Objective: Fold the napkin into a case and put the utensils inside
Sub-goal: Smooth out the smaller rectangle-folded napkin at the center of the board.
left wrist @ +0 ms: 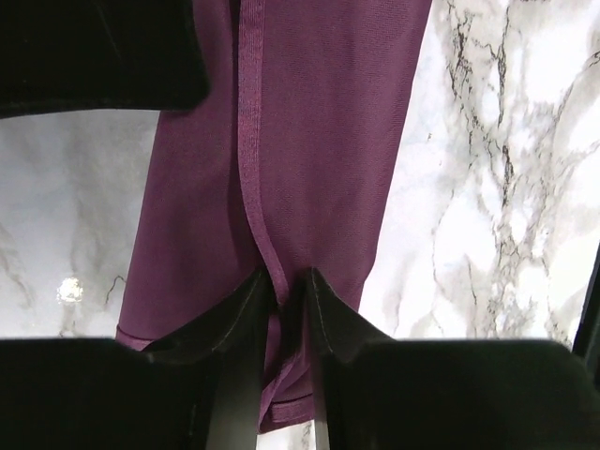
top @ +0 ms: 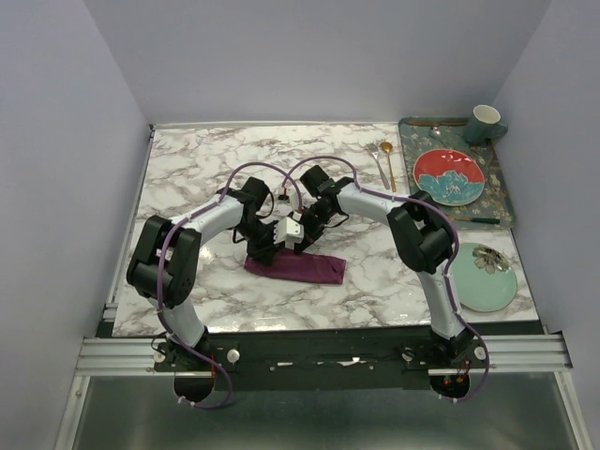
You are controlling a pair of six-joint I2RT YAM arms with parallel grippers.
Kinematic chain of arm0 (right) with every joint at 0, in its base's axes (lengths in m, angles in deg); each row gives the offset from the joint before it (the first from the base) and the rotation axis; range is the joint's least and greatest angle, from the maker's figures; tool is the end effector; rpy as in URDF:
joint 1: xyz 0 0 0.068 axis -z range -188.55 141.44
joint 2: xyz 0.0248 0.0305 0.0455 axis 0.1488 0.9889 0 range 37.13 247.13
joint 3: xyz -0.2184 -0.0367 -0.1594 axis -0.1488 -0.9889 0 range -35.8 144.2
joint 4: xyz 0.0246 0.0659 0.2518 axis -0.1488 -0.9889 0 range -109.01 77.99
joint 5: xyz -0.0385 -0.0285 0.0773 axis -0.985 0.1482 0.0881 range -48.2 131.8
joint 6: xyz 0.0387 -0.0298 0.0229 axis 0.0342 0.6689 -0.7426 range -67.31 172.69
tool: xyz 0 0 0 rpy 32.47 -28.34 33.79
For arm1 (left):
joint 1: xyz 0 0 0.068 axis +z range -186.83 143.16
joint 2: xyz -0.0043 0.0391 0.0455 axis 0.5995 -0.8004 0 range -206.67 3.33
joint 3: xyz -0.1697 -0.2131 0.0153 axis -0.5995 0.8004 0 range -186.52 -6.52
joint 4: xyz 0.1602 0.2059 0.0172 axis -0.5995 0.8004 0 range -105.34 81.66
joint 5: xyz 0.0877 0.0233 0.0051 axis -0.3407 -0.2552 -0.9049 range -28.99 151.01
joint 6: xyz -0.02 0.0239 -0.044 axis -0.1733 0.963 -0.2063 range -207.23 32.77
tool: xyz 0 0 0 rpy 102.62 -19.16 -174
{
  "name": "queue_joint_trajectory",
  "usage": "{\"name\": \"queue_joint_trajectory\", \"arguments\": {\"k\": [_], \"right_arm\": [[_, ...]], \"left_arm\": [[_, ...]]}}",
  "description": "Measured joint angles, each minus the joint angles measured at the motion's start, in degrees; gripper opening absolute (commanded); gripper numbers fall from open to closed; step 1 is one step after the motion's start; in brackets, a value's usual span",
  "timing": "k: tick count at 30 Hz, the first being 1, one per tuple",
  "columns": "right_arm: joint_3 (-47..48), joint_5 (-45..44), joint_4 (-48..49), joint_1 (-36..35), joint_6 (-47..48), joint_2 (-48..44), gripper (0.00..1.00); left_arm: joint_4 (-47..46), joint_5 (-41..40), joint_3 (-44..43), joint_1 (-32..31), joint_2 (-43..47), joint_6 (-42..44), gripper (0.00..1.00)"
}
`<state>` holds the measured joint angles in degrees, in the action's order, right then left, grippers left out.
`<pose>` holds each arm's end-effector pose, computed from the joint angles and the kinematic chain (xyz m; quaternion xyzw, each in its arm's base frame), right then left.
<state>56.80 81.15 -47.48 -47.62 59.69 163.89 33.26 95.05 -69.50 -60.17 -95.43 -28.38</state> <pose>0.3350 0.3010 0.1420 -0.4174 0.8296 0.3645 0.0686 0.2713 -0.1388 0.1769 0.6386 0.7103 -0.2642 0.1338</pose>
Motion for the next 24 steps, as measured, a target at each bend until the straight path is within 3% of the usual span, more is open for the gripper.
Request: {"name": "queue_joint_trajectory", "arguments": {"k": [7,24], "right_arm": [[0.0,0.1,0.0,0.0,0.1,0.0,0.01],[-0.9,2.1,0.7,-0.3,0.7,0.0,0.01]], "left_arm": [[0.6,0.0,0.0,-0.4,-0.3,0.7,0.00],[-2.1,0.0,0.0,-0.4,1.3,-1.8,0.00]]}}
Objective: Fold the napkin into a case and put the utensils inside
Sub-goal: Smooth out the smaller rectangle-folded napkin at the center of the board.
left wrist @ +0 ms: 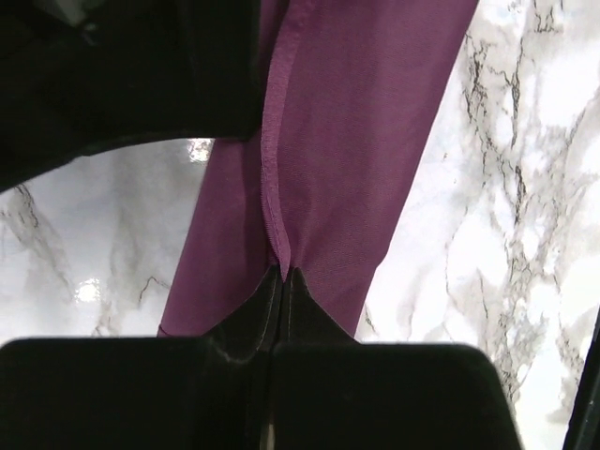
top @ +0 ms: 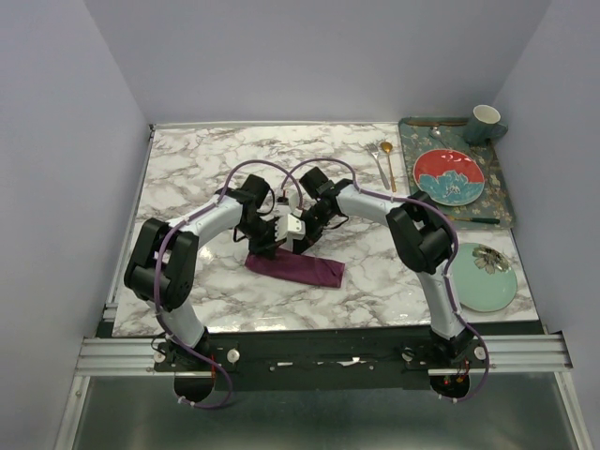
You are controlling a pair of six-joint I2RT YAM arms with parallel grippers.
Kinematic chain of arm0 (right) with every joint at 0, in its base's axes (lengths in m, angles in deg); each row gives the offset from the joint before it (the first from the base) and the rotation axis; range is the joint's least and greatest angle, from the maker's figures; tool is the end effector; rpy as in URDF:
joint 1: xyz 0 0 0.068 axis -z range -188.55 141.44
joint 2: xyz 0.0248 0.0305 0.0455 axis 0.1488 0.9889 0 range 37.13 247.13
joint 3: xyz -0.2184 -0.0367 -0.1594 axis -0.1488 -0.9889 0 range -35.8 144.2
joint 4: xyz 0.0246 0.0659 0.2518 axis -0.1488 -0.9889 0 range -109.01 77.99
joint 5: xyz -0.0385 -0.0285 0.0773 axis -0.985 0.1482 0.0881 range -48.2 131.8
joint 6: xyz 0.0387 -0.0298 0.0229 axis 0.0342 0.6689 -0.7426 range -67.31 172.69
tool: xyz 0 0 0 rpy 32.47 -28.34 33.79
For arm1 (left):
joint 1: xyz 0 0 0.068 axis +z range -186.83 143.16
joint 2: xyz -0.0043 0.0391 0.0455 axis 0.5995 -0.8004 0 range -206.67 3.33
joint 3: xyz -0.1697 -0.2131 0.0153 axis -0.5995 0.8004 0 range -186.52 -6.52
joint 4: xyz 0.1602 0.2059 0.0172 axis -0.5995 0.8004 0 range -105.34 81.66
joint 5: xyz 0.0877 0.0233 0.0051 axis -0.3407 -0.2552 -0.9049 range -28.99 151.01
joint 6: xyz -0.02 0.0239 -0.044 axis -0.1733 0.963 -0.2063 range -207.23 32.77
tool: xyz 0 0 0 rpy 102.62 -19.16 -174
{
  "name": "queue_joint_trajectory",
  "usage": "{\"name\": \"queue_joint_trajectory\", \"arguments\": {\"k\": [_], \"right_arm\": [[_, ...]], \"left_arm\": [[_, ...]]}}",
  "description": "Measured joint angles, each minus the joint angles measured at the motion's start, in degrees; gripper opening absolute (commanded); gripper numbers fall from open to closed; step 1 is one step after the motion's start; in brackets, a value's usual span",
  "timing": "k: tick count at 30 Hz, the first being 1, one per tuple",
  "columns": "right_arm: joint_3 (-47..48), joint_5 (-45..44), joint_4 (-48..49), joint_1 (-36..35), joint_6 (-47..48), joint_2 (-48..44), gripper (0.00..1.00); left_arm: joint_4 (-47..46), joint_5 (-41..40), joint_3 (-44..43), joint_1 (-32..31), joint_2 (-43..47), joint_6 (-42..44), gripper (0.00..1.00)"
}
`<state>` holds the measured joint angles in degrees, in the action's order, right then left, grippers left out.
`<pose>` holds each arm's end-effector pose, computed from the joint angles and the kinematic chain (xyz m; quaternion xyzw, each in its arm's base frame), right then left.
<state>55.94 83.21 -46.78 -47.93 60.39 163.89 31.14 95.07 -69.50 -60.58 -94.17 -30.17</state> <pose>0.3313 0.3023 0.1391 -0.4246 0.8195 0.3797 0.0630 0.2724 -0.1417 0.1837 0.6353 0.7109 -0.2583 0.1555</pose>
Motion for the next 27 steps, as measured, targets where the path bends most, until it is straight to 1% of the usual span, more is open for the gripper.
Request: {"name": "queue_joint_trajectory", "arguments": {"k": [11,17,23,27], "right_arm": [[-0.2,0.5,0.3,-0.1,0.8,0.0,0.01],[-0.2,0.5,0.3,-0.1,0.9,0.0,0.02],[0.0,0.4,0.0,-0.1,1.0,0.0,0.04],[1.1,-0.9,-1.0,0.2,1.0,0.0,0.08]], "left_arm": [[-6.0,0.0,0.2,0.0,-0.1,-3.5,0.00],[-9.3,-0.7,2.3,0.0,-1.5,-4.7,0.00],[-10.0,-1.1,2.9,-0.2,-2.0,-5.1,0.00],[-10.0,-1.6,2.9,-0.3,-2.0,-5.1,0.00]]}}
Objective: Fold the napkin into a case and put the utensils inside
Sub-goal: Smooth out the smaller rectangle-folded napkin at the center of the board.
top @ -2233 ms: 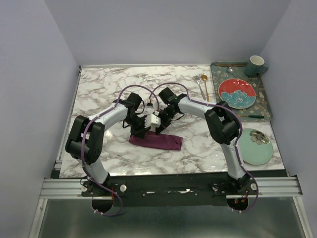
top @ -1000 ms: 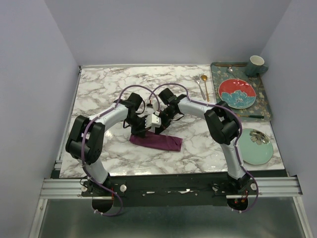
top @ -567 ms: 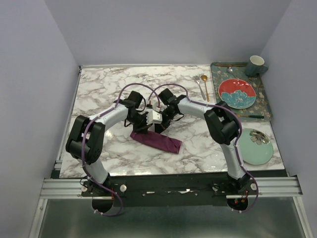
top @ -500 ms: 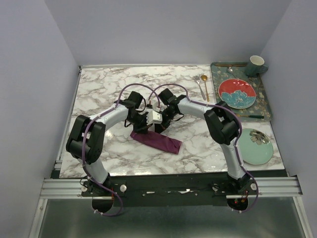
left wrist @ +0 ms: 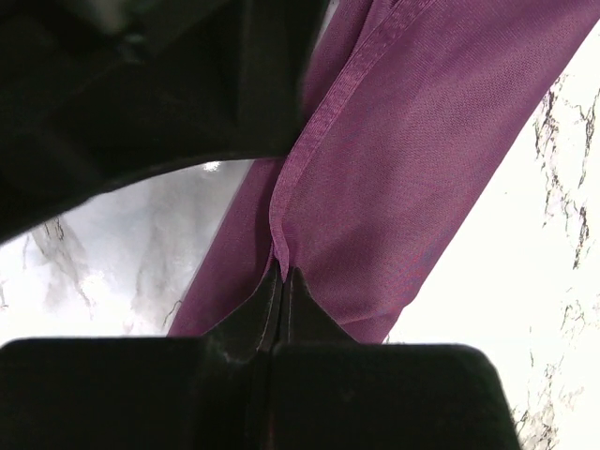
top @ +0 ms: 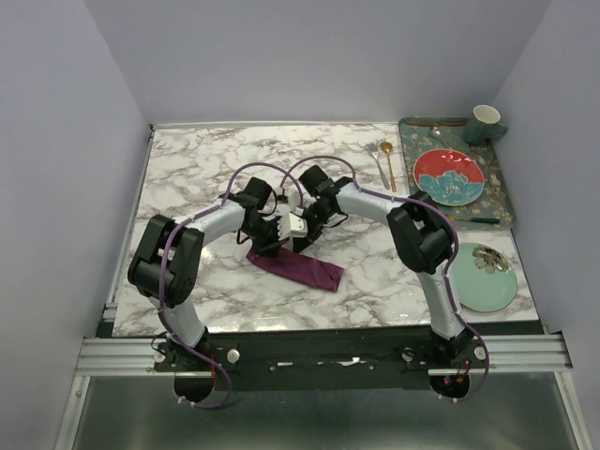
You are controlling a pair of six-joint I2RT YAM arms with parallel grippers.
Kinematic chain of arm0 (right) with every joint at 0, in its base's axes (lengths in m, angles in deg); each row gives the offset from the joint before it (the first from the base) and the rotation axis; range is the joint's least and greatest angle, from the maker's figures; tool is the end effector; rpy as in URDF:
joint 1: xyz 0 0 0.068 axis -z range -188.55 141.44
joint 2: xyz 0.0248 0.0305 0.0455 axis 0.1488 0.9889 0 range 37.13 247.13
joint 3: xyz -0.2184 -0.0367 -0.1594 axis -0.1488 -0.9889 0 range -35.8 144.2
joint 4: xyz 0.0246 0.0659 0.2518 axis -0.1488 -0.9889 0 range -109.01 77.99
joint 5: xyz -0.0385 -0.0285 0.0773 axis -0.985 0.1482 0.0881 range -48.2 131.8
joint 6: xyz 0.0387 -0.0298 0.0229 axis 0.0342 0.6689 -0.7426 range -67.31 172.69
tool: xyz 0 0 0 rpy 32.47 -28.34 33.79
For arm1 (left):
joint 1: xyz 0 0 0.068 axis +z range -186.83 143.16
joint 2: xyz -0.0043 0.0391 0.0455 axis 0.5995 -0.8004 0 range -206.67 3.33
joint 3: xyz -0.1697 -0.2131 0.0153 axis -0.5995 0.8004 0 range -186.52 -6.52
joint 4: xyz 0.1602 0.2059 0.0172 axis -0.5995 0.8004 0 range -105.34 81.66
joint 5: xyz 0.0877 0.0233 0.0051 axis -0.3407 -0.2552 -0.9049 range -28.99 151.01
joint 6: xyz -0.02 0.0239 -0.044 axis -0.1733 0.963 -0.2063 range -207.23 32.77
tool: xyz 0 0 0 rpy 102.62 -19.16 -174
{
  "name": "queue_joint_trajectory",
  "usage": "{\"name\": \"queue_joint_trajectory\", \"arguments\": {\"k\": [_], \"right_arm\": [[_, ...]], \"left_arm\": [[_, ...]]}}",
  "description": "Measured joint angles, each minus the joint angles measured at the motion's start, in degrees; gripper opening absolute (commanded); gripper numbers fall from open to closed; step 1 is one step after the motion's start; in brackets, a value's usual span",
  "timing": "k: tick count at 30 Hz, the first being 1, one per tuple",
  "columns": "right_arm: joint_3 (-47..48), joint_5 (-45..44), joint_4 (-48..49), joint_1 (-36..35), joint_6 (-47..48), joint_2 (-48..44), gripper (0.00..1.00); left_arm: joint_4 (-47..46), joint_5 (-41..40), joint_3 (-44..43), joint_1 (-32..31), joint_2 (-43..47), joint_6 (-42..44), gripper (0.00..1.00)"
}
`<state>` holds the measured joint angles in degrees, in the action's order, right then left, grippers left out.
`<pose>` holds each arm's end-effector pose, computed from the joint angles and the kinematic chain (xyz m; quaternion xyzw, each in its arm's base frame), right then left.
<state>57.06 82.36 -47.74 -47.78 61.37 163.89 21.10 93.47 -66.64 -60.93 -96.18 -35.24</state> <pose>0.3340 0.3025 0.1435 -0.4308 0.8188 0.3728 0.0702 0.2810 -0.1467 0.1639 0.6143 0.7291 -0.2407 0.1818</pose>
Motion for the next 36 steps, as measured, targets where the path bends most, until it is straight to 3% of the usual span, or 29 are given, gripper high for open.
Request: {"name": "queue_joint_trajectory", "arguments": {"k": [10,19,25,30,36], "right_arm": [[1.7,-4.9,-2.1,7.2,-1.9,-3.1,0.12],[-8.1,-11.6,-4.8,15.5,1.6,-22.6,0.12],[-16.0,-14.5,-8.0,14.8,7.7,-32.5,0.12],[-17.9,-17.7,-10.3,12.4,12.2,-33.9,0.11],[-21.8,-22.3,-8.6,0.3,15.1,-34.1,0.11]], "left_arm": [[0.1,-0.3,-0.4,0.0,-0.5,-1.7,0.00],[0.5,-0.3,-2.8,0.2,-2.8,-10.3,0.00],[2.1,-0.4,-5.9,0.5,-5.4,-19.0,0.00],[3.6,-0.5,-8.3,0.5,-7.4,-25.5,0.00],[3.8,-0.4,-8.9,0.6,-8.2,-31.0,0.00]]}}
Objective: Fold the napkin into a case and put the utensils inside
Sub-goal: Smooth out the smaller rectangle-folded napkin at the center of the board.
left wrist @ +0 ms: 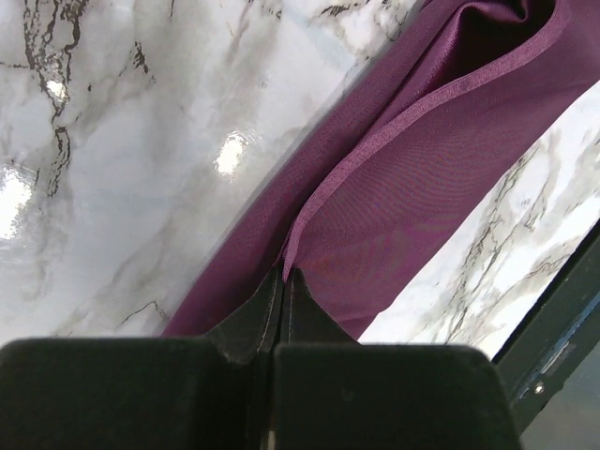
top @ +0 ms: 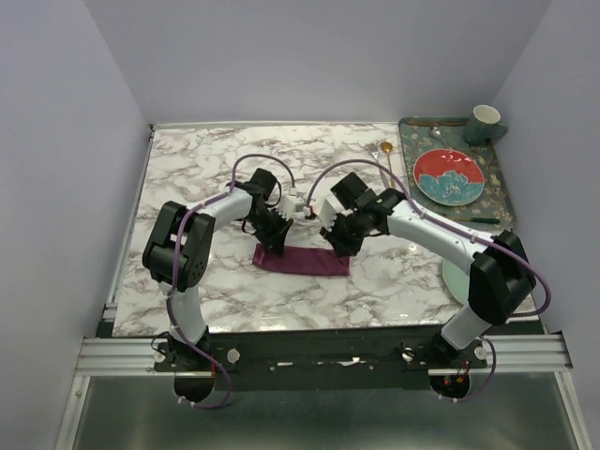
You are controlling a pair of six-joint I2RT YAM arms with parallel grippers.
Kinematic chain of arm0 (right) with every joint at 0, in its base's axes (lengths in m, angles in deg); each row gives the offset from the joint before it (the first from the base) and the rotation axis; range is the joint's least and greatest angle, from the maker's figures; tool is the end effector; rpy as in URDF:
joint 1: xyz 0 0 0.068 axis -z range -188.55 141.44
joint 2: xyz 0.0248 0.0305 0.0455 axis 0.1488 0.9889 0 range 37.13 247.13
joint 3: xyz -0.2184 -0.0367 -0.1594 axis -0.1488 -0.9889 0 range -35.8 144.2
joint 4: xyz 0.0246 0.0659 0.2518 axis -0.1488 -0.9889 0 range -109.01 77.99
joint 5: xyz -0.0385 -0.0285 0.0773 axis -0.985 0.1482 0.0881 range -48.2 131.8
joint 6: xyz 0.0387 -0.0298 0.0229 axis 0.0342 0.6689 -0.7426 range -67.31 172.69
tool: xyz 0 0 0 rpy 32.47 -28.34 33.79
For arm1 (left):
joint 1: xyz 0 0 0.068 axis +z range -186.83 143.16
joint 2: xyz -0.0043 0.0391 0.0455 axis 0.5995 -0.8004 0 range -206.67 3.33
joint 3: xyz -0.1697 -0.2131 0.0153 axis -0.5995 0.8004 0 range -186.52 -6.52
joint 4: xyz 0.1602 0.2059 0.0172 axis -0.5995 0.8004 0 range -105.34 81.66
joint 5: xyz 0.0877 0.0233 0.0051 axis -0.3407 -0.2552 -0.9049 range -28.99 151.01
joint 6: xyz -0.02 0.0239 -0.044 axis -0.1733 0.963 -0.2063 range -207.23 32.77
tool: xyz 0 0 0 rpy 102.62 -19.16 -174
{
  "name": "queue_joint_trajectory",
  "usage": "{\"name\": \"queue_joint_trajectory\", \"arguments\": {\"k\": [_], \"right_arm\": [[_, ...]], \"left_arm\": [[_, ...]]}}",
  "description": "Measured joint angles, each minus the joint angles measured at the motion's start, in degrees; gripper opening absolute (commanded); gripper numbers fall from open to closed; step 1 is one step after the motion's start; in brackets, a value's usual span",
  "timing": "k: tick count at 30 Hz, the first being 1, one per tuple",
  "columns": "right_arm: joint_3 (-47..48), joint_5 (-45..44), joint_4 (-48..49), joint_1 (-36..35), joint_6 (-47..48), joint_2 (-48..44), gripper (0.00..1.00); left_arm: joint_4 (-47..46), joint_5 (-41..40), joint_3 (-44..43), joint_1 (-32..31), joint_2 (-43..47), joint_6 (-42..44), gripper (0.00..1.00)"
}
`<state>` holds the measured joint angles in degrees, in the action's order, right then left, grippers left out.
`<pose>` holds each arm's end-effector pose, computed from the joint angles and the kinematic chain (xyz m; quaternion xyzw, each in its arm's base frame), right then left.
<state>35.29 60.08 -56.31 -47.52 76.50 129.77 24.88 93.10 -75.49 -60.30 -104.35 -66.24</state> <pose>0.2466 0.2138 0.2447 -0.5312 0.8069 0.1812 0.1843 0.3123 -0.1563 0.1564 0.3866 0.8754 -0.2771 0.0867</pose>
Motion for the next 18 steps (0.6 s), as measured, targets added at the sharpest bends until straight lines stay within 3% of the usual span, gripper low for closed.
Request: {"name": "queue_joint_trajectory", "arguments": {"k": [6,18], "right_arm": [[-0.2,-3.4,3.7,-5.4,-0.3,3.5,0.10],[1.1,-8.9,8.7,-6.6,-2.8,12.9,0.09]], "left_arm": [[-0.1,0.0,0.0,0.0,-0.1,-1.8,0.00],[-0.2,0.0,0.1,0.1,-0.1,-2.4,0.00]]}}
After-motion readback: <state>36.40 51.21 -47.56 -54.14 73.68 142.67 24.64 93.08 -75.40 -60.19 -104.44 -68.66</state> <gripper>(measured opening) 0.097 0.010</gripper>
